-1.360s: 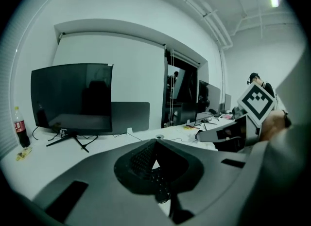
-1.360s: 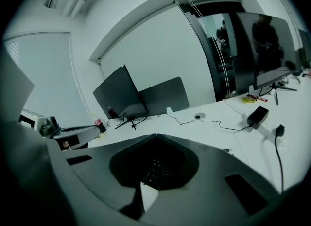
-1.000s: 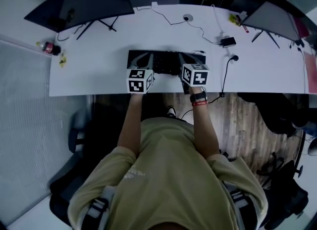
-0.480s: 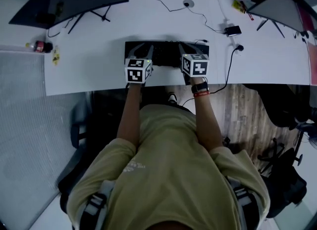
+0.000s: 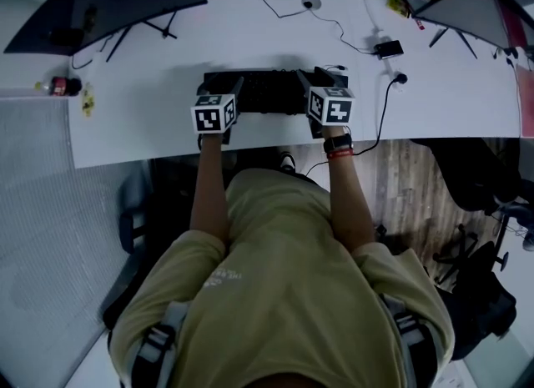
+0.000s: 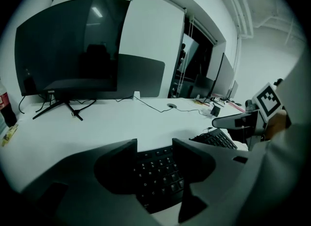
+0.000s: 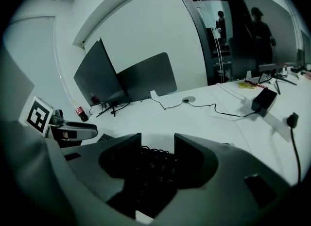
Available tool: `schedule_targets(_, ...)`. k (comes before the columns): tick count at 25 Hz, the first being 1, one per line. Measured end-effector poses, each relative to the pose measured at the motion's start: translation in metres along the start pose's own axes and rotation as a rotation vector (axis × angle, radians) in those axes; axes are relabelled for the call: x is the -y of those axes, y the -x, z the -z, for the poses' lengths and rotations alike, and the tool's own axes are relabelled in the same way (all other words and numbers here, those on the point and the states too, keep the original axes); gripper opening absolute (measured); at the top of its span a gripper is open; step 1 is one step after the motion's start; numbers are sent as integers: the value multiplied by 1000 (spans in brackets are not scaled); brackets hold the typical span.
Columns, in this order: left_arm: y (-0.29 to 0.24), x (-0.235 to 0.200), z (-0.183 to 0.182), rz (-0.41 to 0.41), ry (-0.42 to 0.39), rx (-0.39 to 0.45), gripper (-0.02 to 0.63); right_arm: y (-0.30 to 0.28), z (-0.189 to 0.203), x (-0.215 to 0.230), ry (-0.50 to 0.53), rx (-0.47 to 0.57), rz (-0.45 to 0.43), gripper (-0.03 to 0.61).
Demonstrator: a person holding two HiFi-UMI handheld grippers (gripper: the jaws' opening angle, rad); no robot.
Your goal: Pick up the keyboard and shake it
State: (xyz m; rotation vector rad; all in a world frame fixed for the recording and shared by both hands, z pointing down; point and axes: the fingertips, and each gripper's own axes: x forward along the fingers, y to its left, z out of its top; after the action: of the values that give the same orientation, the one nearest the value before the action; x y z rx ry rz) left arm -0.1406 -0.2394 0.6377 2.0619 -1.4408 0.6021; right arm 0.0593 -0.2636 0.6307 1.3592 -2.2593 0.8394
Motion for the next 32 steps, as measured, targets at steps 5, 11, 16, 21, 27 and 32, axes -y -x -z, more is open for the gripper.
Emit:
schedule_targets(5, -3, -25, 9, -17, 34, -51, 260, -4, 6, 12, -14, -45, 16, 301)
schedule_targets(11, -8, -46, 19, -39, 50, -98, 334, -5, 11, 35, -40, -59, 66, 340)
schedule_targets(16, -14, -59, 26, -38, 33, -139, 380, -1, 10, 58, -57, -62, 112, 354)
schedule_targets(21, -23, -66, 29, -20, 62, -162, 404, 1, 10, 73, -65, -73, 146, 371)
schedule_targets(27, -35, -71, 29, -9, 95, -189, 414, 1, 11, 81, -66, -123, 156, 385)
schedule_targets(32, -39, -80, 30, -14, 103, -206, 416, 0, 21, 102, -86, -107, 194, 388)
